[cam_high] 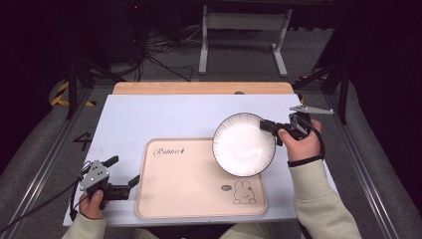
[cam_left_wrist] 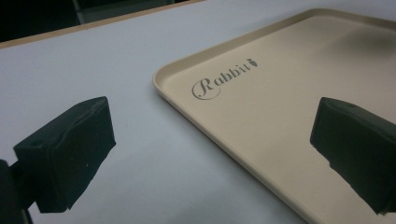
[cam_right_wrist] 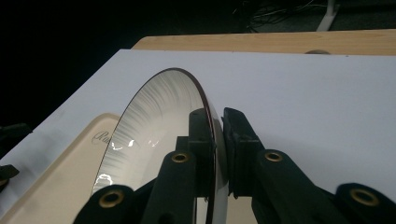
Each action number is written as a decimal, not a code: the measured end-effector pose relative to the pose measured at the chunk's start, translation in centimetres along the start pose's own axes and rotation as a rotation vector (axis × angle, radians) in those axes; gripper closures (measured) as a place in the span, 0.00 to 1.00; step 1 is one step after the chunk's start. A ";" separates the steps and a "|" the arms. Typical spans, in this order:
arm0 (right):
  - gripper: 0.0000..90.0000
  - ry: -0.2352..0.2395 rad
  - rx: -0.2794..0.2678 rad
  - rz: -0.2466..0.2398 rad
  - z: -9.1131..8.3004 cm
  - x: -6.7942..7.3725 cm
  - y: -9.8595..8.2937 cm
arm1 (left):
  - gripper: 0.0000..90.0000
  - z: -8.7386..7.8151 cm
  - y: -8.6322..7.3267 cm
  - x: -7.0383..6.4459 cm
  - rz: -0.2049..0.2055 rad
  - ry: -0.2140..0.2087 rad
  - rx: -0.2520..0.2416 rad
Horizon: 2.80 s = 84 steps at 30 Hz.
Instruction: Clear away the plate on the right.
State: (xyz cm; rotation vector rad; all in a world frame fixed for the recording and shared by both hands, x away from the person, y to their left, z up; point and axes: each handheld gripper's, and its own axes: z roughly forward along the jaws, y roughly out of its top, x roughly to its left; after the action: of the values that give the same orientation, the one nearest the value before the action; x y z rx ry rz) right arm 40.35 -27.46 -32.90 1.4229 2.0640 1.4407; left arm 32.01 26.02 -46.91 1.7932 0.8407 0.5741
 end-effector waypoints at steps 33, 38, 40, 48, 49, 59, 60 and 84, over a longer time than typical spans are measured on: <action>0.92 0.105 0.066 -0.069 5.3 5.0 -0.6 | 0.00 0.0 0.0 0.0 0.007 -0.001 0.006; 0.92 0.115 0.072 -0.083 6.1 5.8 -0.7 | 0.00 0.0 0.0 0.0 0.007 -0.002 0.004; 0.92 0.131 0.081 -0.083 6.5 6.2 -0.9 | 0.00 0.0 0.0 0.0 0.008 -0.001 0.006; 0.92 0.163 0.085 -0.080 7.7 7.0 -1.8 | 0.00 0.0 0.0 0.0 0.007 -0.002 0.004; 0.92 0.167 0.091 -0.073 7.8 7.1 -1.9 | 0.00 0.0 0.0 0.0 0.007 -0.002 0.004; 0.92 0.197 0.119 -0.054 9.0 7.4 -3.0 | 0.00 0.0 0.0 0.0 0.003 -0.002 0.004; 0.92 0.197 0.120 -0.051 9.1 7.4 -3.1 | 0.00 0.0 0.0 0.0 0.003 -0.002 0.002; 0.92 0.202 0.176 -0.022 10.6 6.9 -5.1 | 0.00 0.0 0.0 0.0 0.007 -0.002 0.005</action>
State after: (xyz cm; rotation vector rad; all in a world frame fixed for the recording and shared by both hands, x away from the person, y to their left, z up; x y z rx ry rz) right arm 41.11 -15.86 -40.05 1.3608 2.3754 1.4804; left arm 32.05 26.04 -46.88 1.8020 0.8353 0.5757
